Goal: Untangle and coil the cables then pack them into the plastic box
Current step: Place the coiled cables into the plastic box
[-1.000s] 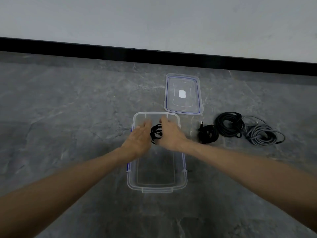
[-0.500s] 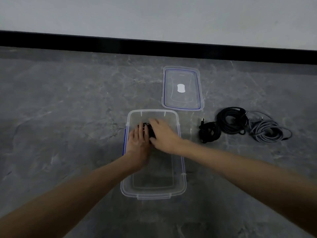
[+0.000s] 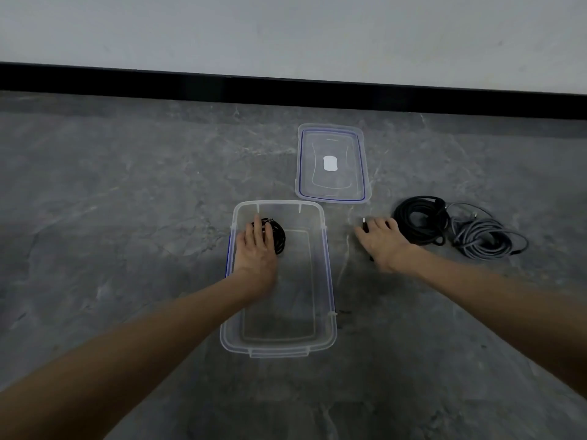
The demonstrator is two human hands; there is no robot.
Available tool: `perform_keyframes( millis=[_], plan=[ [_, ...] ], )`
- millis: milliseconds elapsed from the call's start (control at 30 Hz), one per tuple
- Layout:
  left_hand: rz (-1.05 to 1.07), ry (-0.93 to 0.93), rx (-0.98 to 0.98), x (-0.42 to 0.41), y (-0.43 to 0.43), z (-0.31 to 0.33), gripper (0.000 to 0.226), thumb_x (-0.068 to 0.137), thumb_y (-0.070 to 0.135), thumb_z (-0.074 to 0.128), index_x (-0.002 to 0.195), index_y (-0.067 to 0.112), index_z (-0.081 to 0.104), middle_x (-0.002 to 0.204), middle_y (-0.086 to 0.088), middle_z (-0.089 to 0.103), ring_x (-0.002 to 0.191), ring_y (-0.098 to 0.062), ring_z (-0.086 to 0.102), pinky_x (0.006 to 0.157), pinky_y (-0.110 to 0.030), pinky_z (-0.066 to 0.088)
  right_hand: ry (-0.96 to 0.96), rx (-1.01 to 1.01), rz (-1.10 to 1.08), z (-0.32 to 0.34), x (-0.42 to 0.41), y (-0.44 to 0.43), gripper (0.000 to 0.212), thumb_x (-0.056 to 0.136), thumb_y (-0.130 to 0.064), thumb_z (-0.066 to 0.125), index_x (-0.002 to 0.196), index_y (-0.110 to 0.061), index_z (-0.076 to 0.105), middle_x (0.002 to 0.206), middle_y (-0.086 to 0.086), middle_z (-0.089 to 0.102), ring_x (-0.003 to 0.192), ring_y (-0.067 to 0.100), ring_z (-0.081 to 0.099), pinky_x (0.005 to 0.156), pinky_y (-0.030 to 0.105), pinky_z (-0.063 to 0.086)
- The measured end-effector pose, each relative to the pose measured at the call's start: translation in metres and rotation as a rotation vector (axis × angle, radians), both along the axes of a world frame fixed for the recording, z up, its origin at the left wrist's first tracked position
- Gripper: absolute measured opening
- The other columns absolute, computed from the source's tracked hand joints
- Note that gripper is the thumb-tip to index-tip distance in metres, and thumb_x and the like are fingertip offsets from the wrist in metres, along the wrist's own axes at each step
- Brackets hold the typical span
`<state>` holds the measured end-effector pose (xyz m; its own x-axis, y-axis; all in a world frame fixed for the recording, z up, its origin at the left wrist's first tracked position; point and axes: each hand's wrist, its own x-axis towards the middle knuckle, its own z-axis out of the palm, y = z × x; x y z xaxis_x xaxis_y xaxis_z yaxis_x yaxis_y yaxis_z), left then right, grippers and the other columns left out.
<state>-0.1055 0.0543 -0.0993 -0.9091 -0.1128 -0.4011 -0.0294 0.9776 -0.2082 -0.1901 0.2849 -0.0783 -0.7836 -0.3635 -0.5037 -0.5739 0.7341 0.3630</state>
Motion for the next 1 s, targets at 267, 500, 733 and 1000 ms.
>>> perform_keyframes(
  millis=[267,500,733,1000],
  plan=[
    [-0.255,0.113,0.093,0.034,-0.012,0.013,0.068,0.101,0.030,0.034,0.151,-0.003,0.002,0.161,-0.020,0.004,0.145,-0.035,0.016,0.113,-0.041,0.025,0.037,-0.039,0.094,0.020,0.005,-0.013,0.052,0.086,-0.028,0.066,0.131,-0.013,0.044,0.131,0.016,0.044,0.122,0.032,0.044,0.100,0.041,0.037],
    [-0.239,0.145,0.225,0.048,-0.004,0.036,0.048,0.099,0.022,0.034,0.143,0.004,0.030,0.147,-0.015,0.040,0.132,-0.030,0.042,0.102,-0.037,0.038,0.229,-0.461,0.045,0.096,0.032,-0.050,0.057,0.081,-0.034,0.067,0.130,-0.017,0.043,0.124,0.013,0.046,0.115,0.032,0.043,0.091,0.041,0.035],
    [-0.136,0.485,0.587,0.063,-0.022,0.049,0.047,0.083,0.029,0.027,0.112,0.004,0.056,0.106,-0.014,0.059,0.095,-0.032,0.057,0.076,-0.040,0.047,-0.021,-0.722,0.145,0.072,0.084,-0.106,0.070,0.074,-0.028,0.070,0.132,-0.015,0.033,0.119,0.011,0.050,0.110,0.030,0.048,0.083,0.042,0.045],
    [-0.269,0.291,0.265,0.084,-0.034,0.007,0.070,0.090,0.033,0.030,0.150,-0.003,0.025,0.157,-0.021,0.025,0.145,-0.035,0.024,0.115,-0.048,0.028,-0.138,-0.910,-0.042,-0.012,0.100,-0.141,0.076,0.074,-0.013,0.074,0.136,-0.004,0.031,0.123,0.016,0.050,0.113,0.030,0.047,0.092,0.038,0.046]
  ],
)
